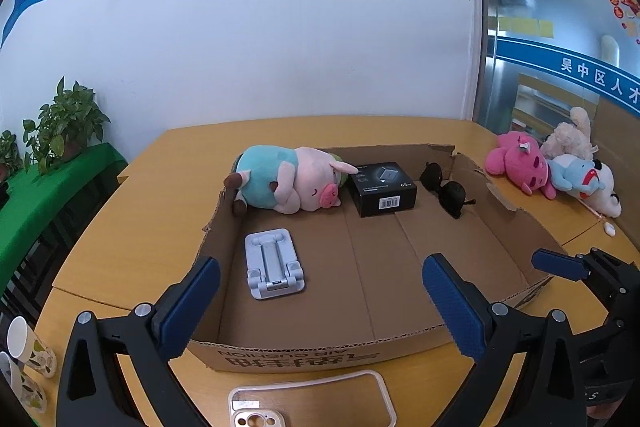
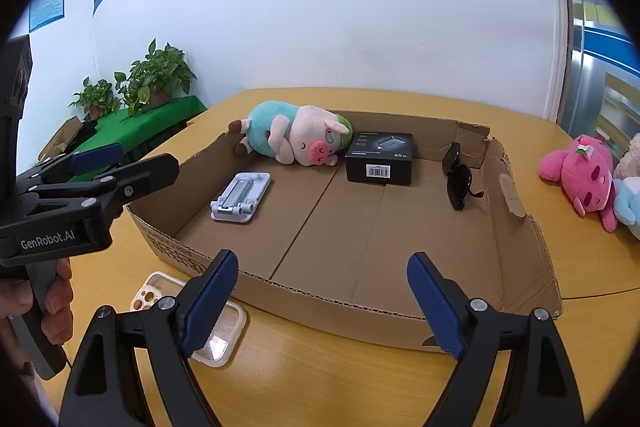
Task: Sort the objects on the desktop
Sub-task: 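Move the left gripper to the clear white-rimmed phone case, then grasp the phone case rim with the left gripper and lift it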
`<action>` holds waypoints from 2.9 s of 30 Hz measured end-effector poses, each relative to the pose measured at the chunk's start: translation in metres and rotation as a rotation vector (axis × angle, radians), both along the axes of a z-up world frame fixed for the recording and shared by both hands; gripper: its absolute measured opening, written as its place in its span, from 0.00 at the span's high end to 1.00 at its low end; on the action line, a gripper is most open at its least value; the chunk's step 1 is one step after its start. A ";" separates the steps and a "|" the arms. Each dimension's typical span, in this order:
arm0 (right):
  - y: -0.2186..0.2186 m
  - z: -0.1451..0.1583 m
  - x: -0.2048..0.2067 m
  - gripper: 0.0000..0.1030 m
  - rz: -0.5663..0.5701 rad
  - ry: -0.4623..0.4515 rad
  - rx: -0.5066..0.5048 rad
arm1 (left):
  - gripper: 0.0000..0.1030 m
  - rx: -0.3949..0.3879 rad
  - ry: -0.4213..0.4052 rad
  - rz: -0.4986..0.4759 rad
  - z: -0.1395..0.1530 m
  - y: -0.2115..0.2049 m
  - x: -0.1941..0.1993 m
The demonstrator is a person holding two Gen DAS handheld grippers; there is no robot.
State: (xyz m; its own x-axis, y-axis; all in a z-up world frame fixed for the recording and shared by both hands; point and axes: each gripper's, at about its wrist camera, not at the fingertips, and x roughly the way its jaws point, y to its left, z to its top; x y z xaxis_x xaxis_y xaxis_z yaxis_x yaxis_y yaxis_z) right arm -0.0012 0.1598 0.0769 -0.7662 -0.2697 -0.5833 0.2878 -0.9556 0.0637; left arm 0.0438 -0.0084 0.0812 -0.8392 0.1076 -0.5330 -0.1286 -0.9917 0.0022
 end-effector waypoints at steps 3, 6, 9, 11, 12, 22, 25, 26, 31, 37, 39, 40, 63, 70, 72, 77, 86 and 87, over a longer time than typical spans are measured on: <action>-0.003 0.000 0.001 0.16 0.009 -0.002 0.011 | 0.01 0.021 -0.022 -0.027 -0.004 -0.001 -0.002; -0.004 -0.002 0.002 0.16 0.027 -0.022 0.007 | 0.01 0.052 -0.031 -0.031 -0.008 -0.012 0.001; -0.008 -0.007 0.005 0.16 0.063 -0.058 -0.005 | 0.01 0.058 -0.049 -0.022 -0.016 -0.028 0.007; -0.013 -0.013 0.007 0.16 0.109 -0.095 -0.029 | 0.01 0.063 -0.075 -0.012 -0.023 -0.042 0.012; -0.017 -0.017 0.009 0.16 0.154 -0.118 -0.061 | 0.01 0.068 -0.089 -0.009 -0.027 -0.051 0.014; -0.054 -0.067 0.008 0.16 0.290 -0.273 -0.115 | 0.02 0.154 -0.273 0.031 -0.083 -0.110 0.028; -0.064 -0.077 0.000 0.16 0.309 -0.302 -0.116 | 0.02 0.204 -0.334 0.019 -0.101 -0.117 0.024; -0.067 -0.079 -0.003 0.16 0.319 -0.313 -0.128 | 0.02 0.224 -0.358 0.006 -0.107 -0.118 0.021; -0.073 -0.094 -0.020 0.16 0.341 -0.378 -0.166 | 0.07 0.331 -0.444 -0.050 -0.129 -0.118 0.008; -0.081 -0.103 -0.027 0.15 0.384 -0.412 -0.212 | 0.11 0.383 -0.458 -0.120 -0.130 -0.106 0.000; -0.081 -0.103 -0.026 0.14 0.385 -0.412 -0.228 | 0.11 0.355 -0.462 -0.115 -0.129 -0.098 -0.001; -0.079 -0.104 -0.026 0.14 0.381 -0.412 -0.233 | 0.11 0.354 -0.461 -0.117 -0.128 -0.095 -0.001; 0.016 -0.085 0.033 0.26 0.156 -0.232 -0.211 | 0.22 0.395 -0.448 -0.151 -0.111 -0.050 0.022; 0.001 -0.101 0.010 0.55 0.117 -0.268 -0.083 | 0.47 0.299 -0.456 -0.110 -0.128 -0.046 0.007; -0.004 -0.104 0.008 0.65 0.101 -0.270 -0.033 | 0.67 0.276 -0.451 -0.098 -0.131 -0.044 0.007; -0.009 -0.106 0.010 0.88 0.071 -0.250 0.048 | 0.94 0.287 -0.460 -0.111 -0.137 -0.043 0.009; 0.016 -0.078 0.039 0.88 0.058 -0.163 -0.020 | 0.94 0.264 -0.354 -0.157 -0.085 -0.019 0.034; 0.018 -0.070 0.043 0.88 0.051 -0.141 -0.026 | 0.95 0.262 -0.328 -0.166 -0.074 -0.016 0.035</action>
